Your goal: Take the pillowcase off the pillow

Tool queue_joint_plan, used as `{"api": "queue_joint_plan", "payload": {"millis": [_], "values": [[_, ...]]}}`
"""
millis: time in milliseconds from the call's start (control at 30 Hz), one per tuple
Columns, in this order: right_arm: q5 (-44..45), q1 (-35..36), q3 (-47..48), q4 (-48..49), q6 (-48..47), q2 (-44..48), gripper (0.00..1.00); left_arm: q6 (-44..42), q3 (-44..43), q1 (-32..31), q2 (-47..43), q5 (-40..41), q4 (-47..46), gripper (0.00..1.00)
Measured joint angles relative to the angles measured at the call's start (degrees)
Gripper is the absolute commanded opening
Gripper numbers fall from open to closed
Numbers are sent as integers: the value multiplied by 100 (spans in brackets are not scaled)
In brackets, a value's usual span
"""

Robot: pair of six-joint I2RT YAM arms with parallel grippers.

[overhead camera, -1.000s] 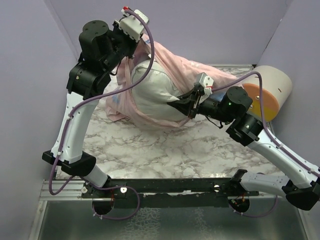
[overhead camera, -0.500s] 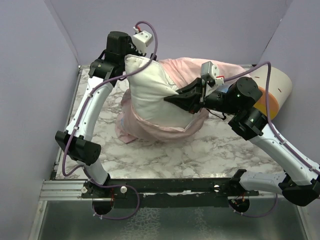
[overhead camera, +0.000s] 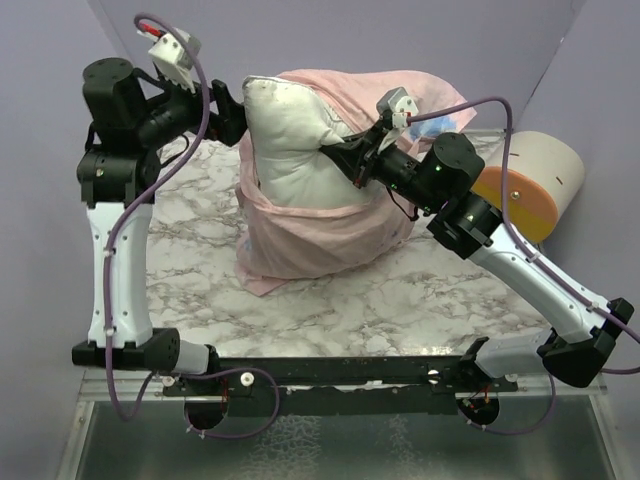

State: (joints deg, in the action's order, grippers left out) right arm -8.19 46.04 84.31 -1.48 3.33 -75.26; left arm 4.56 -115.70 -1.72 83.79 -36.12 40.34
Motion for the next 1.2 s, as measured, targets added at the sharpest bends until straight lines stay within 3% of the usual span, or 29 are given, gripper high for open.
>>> {"api": "queue_joint_plan", "payload": {"millis": [200,367,600,900,1033,1067,1100,1133,1167,1200], "values": [[173,2,282,-66,-2,-74,1,129,114,-15,-804,-208,-457,99],[190,2,286,-103,11,-79,1,96,769,-33,-1067,-568,-516,99],[-199,0,286,-42,212,-98,1,313,745,-33,-883,-1001,-529,99],[-817,-2,511,15,278,-363,1,1626,330,-118,-380,-1744,-1167,99],[-1123,-4,737,13,293,-570,1,1784,236,-361,-214,-1753,-1220,99],[-1209,-4,776,9,295,-614,1,1777,234,-457,-186,-1729,-1209,96],[-1294,-4,815,0,304,-643,2,1759,236,-529,-166,-1707,-1191,79],[-1423,-4,833,11,332,-662,7,1735,245,-605,-153,-1687,-1178,56],[-1506,-4,833,9,361,-664,16,1694,258,-678,-146,-1672,-1158,34],[-1598,-4,833,9,407,-664,33,1635,258,-723,-136,-1668,-1134,17]]}}
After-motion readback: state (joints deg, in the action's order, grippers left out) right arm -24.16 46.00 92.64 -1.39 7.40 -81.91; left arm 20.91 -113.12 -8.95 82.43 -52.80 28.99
